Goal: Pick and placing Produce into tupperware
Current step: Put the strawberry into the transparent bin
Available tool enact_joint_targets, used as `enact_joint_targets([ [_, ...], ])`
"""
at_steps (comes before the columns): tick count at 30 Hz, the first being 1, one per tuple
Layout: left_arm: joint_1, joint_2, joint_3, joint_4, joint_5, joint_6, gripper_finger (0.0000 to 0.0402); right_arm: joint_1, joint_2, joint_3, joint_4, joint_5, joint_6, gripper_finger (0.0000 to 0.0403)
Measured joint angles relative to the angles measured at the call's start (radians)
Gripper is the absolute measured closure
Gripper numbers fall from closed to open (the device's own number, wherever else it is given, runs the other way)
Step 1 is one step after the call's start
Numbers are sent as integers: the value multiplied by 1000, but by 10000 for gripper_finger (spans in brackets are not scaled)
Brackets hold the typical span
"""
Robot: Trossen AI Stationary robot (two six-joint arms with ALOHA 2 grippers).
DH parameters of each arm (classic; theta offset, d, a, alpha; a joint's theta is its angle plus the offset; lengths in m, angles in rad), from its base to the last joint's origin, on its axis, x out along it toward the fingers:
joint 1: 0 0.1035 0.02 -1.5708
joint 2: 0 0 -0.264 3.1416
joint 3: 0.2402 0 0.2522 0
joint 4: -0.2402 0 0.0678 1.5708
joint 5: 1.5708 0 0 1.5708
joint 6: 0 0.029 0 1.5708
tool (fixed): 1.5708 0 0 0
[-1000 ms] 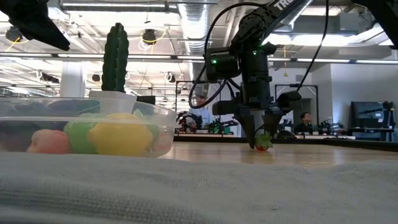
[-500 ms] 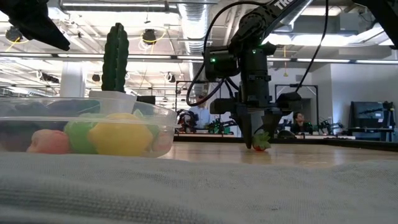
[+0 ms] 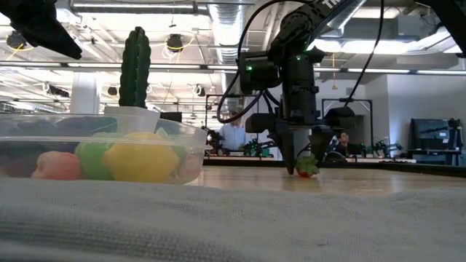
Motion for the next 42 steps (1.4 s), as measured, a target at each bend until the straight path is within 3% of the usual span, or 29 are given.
enact_joint_targets([
  [5, 0, 0, 0, 3, 0, 0, 228, 5, 0, 0, -3, -3, 1, 187],
  [14, 0, 0, 0, 3, 10, -9, 228, 5, 0, 0, -5, -3, 1, 247],
  [23, 0, 0, 0, 3, 9, -12, 228, 5, 0, 0, 2, -3, -1, 197],
  [35, 0, 0, 0, 3, 9, -12, 228, 5, 0, 0, 27, -3, -9, 232],
  [42, 0, 0, 0, 3, 9, -12, 228, 5, 0, 0, 34, -3, -9, 211],
])
